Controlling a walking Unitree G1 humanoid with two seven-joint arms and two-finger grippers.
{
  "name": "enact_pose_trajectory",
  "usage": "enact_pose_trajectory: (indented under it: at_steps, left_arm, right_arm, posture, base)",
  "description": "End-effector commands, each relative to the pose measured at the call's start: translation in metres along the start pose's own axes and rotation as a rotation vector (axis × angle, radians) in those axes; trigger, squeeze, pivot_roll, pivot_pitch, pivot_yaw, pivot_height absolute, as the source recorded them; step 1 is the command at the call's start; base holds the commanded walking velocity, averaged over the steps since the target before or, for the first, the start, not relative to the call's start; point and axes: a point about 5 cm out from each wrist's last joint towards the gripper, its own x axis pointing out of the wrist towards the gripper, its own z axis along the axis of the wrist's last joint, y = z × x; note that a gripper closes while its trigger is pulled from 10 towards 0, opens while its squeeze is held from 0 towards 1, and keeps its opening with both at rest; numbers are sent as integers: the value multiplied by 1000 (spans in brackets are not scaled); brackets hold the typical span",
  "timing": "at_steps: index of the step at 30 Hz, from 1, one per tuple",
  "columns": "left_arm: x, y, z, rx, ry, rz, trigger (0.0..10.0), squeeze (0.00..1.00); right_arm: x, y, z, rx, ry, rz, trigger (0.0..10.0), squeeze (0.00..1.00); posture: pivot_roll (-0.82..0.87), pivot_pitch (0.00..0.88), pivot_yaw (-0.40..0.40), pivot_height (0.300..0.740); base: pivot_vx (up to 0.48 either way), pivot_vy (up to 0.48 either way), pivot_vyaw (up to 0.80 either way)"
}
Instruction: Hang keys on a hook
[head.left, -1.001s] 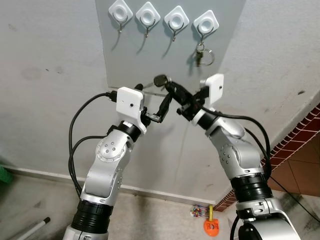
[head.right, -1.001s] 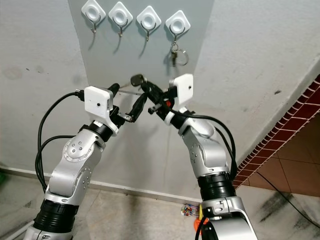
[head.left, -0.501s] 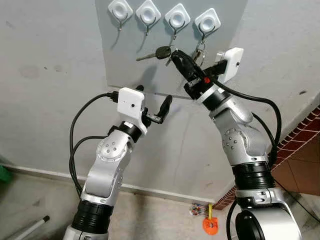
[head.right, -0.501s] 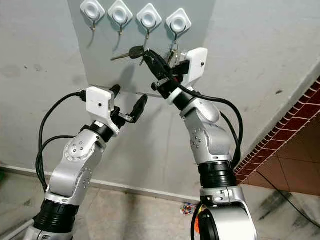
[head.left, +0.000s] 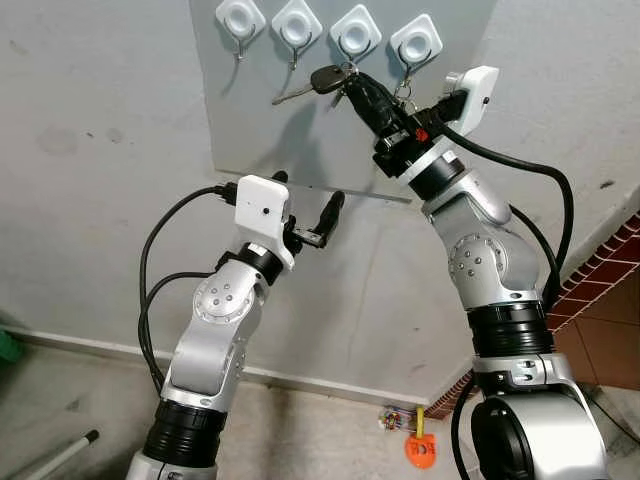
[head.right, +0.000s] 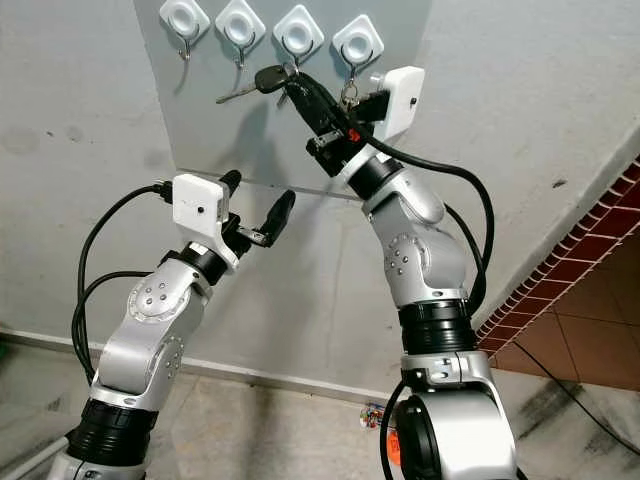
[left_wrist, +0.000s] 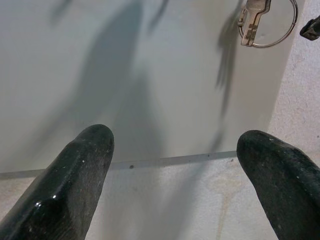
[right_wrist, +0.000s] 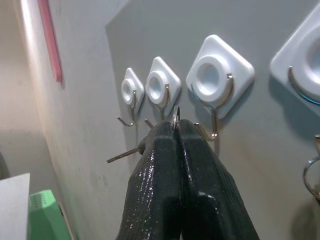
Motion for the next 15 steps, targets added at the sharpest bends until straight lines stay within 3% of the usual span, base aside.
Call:
enact_pose_trajectory:
  at_steps: [1, 15]
  left_arm:
    - [0, -4, 7, 7, -22, -9, 10000, 0]
    - [-1, -4, 7, 0, -20, -3, 10000, 0]
  right_arm:
    - [3, -1, 8, 23, -27, 7, 10000, 0]
    - [1, -13, 1, 261, -41, -49, 10000, 0]
  posture:
    - [-2, 102, -66, 740]
    - [3, 103, -69, 740]
  base:
    - [0, 0, 0]
    - [0, 0, 0]
